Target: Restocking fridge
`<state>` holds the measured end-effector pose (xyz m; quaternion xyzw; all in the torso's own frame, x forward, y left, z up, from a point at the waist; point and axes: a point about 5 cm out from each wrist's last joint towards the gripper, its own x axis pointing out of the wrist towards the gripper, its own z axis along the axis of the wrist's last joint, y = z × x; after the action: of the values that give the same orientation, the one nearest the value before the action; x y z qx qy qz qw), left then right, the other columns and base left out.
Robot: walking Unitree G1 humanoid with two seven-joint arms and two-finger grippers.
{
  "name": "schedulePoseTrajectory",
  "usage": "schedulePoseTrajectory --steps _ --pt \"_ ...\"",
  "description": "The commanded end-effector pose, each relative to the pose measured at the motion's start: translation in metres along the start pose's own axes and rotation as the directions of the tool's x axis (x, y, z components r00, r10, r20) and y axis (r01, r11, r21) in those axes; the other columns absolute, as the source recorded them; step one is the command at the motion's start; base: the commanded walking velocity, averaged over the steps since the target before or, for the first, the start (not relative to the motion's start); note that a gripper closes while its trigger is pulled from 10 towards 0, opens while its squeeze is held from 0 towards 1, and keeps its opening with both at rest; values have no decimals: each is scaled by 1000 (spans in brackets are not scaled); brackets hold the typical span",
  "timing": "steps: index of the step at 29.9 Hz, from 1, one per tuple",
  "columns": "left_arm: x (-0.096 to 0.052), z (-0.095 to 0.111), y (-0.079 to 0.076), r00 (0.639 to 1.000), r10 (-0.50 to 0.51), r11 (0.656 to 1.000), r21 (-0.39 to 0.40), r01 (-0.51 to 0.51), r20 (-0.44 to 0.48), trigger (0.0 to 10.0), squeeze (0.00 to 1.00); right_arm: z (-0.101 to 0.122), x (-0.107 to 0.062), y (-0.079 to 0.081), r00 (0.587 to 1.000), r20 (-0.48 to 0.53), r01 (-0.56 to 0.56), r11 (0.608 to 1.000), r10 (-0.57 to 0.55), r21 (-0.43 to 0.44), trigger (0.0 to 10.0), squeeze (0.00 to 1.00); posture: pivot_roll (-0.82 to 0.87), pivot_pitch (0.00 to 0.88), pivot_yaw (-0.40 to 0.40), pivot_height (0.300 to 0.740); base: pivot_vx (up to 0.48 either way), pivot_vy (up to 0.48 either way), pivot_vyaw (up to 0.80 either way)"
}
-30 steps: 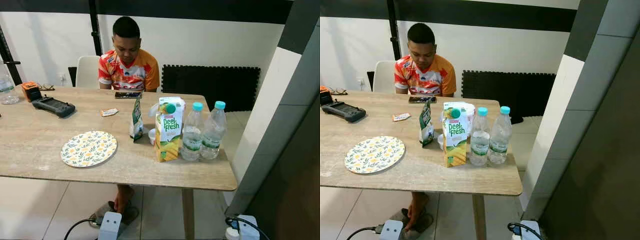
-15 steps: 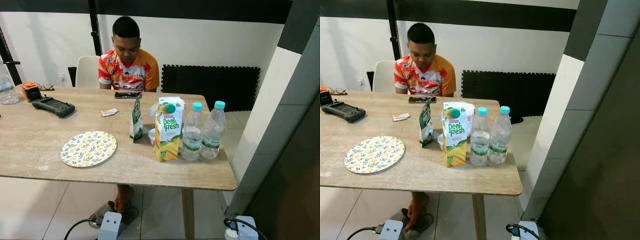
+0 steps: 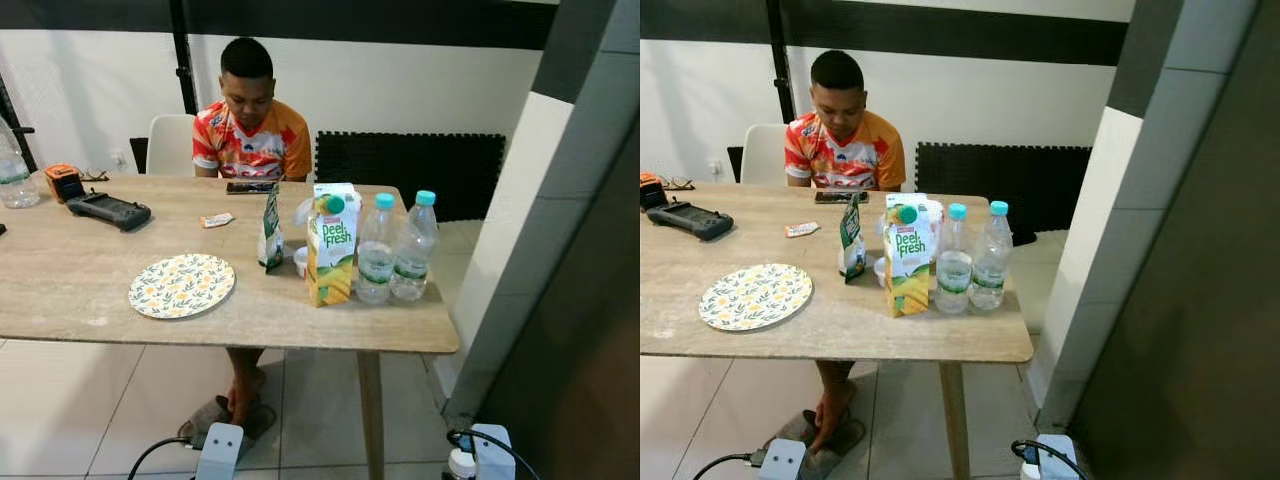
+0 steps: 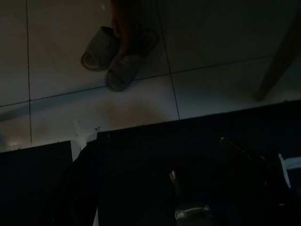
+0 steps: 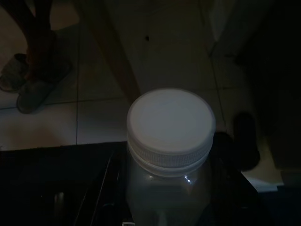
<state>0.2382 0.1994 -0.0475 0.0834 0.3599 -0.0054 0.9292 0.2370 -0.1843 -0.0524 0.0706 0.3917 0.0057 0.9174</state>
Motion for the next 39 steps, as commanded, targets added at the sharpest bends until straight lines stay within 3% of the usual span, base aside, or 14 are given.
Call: schedulePoseTrajectory --steps 1,6,28,39 --pt "0 -3 -3 1000 -7 1000 -11 7 -14 10000 0 1 0 -3 1000 -1 8 1000 -8 -8 10000 0 -55 51 -58 740 -304 0 0" --pt "0 -3 -4 1000 -7 1000 -8 7 -14 10000 0 1 0 -3 1000 -2 8 1000 -8 -8 10000 0 -57 54 -59 740 -298 0 0" --pt "2 3 -2 1000 -7 1000 23 7 -14 10000 0 6 2 2 1000 -3 -11 1000 11 -8 10000 0 -59 55 -64 740 0 0 0" --pt "2 6 -3 1000 -2 999 45 1 15 10000 0 4 1 1 1000 -12 -4 1000 4 3 10000 0 -59 55 -62 740 0 0 -775"
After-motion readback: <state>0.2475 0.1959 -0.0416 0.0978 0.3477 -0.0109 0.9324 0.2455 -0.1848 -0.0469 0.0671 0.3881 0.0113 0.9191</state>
